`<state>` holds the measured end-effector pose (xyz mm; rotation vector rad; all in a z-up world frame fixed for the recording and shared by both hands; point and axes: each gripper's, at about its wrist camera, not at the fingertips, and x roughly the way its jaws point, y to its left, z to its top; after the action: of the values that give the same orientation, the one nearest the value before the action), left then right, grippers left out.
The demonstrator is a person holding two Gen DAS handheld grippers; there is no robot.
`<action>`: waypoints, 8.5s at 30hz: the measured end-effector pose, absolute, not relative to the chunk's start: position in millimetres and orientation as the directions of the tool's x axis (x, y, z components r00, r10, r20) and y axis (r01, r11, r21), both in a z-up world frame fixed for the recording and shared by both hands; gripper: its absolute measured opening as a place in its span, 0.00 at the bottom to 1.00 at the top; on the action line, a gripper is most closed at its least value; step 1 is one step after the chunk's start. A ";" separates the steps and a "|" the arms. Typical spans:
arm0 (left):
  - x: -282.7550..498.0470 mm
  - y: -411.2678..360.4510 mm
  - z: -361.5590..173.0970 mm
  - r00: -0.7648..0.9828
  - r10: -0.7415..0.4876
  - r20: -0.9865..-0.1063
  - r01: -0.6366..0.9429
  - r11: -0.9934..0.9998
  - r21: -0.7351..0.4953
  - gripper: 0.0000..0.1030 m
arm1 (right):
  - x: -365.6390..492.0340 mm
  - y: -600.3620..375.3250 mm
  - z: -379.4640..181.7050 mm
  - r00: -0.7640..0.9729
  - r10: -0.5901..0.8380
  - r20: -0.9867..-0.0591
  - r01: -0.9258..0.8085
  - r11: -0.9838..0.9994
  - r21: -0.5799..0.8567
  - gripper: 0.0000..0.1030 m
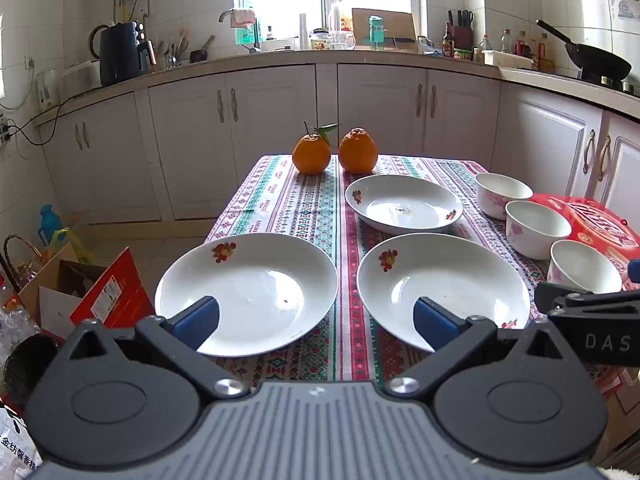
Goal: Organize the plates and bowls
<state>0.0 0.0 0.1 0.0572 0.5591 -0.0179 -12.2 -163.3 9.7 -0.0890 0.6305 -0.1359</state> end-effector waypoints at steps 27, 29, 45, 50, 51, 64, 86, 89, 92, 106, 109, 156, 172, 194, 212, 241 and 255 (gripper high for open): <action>-2.2 -0.7 1.4 0.851 -0.005 -0.525 0.036 0.998 0.048 0.99 | -14.5 -163.1 11.3 0.803 -0.158 -0.574 0.103 0.986 -0.127 1.00; -2.0 -0.7 1.2 0.851 -0.005 -0.525 0.036 0.998 0.048 0.99 | -14.4 -163.2 11.2 0.803 -0.158 -0.575 0.103 0.986 -0.128 1.00; -2.0 -0.7 1.0 0.851 -0.005 -0.525 0.036 0.998 0.048 0.99 | -14.7 -162.9 11.3 0.804 -0.158 -0.573 0.103 0.986 -0.128 1.00; -2.3 -0.7 1.0 0.851 -0.005 -0.524 0.035 0.998 0.048 0.99 | -14.9 -162.9 11.1 0.804 -0.159 -0.573 0.103 0.986 -0.129 1.00; -2.2 -0.7 0.9 0.851 -0.005 -0.524 0.036 0.998 0.048 0.99 | -14.9 -162.7 11.0 0.804 -0.159 -0.573 0.103 0.986 -0.129 1.00; -2.1 -0.7 1.2 0.852 -0.005 -0.524 0.036 0.998 0.049 0.99 | -15.0 -162.3 10.6 0.805 -0.160 -0.572 0.104 0.986 -0.130 1.00; -2.2 -0.6 0.8 0.852 -0.005 -0.523 0.036 0.998 0.050 0.99 | -14.7 -162.6 11.6 0.804 -0.160 -0.573 0.104 0.986 -0.130 1.00; -2.2 -0.5 0.8 0.852 -0.005 -0.523 0.036 0.998 0.049 0.99 | -14.8 -162.4 11.5 0.804 -0.161 -0.573 0.104 0.986 -0.131 1.00; -2.3 -0.6 0.8 0.852 -0.004 -0.523 0.036 0.998 0.050 0.99 | -14.5 -162.8 11.6 0.804 -0.160 -0.573 0.103 0.986 -0.131 1.00; 7.0 9.7 2.8 0.851 -0.026 -0.525 0.068 0.996 0.062 0.99 | 5.2 -159.7 12.1 0.802 -0.104 -0.588 0.024 0.990 -0.142 1.00; 11.4 18.2 0.8 0.850 -0.033 -0.525 0.082 0.994 0.070 0.99 | 14.1 -161.5 14.7 0.807 -0.047 -0.588 -0.028 0.993 -0.118 1.00; 67.9 100.6 -76.9 0.719 -0.160 -0.676 0.219 0.976 0.002 1.00 | 179.4 -72.3 1.8 0.532 0.408 -0.741 -0.539 0.839 0.075 1.00; 59.5 101.4 -81.4 0.759 -0.181 -0.626 0.239 0.971 0.009 1.00 | 241.3 -27.3 -25.3 0.253 0.527 -0.811 -0.716 0.666 0.209 1.00; 65.9 107.4 -80.4 0.743 -0.222 -0.631 0.282 0.959 -0.005 0.99 | 277.1 0.0 -54.4 0.074 0.561 -0.824 -0.763 0.564 0.316 1.00; 71.1 107.2 -78.7 0.717 -0.237 -0.655 0.314 0.949 0.001 0.99 | 282.2 -4.1 -53.4 -0.031 0.631 -0.775 -0.742 0.505 0.441 1.00; 152.9 114.7 -70.7 0.660 -0.304 -0.688 0.424 0.906 0.007 0.99 | 338.6 -16.8 -42.7 0.096 0.634 -0.767 -0.690 0.598 0.408 1.00; 175.8 115.8 -76.9 0.654 -0.312 -0.689 0.428 0.904 -0.002 0.99 | 363.8 -16.4 -52.2 0.147 0.620 -0.771 -0.662 0.641 0.390 1.00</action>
<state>175.8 115.8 -76.9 0.1660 0.7477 -0.4220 363.8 -16.4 -52.2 -0.0457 1.0844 0.9227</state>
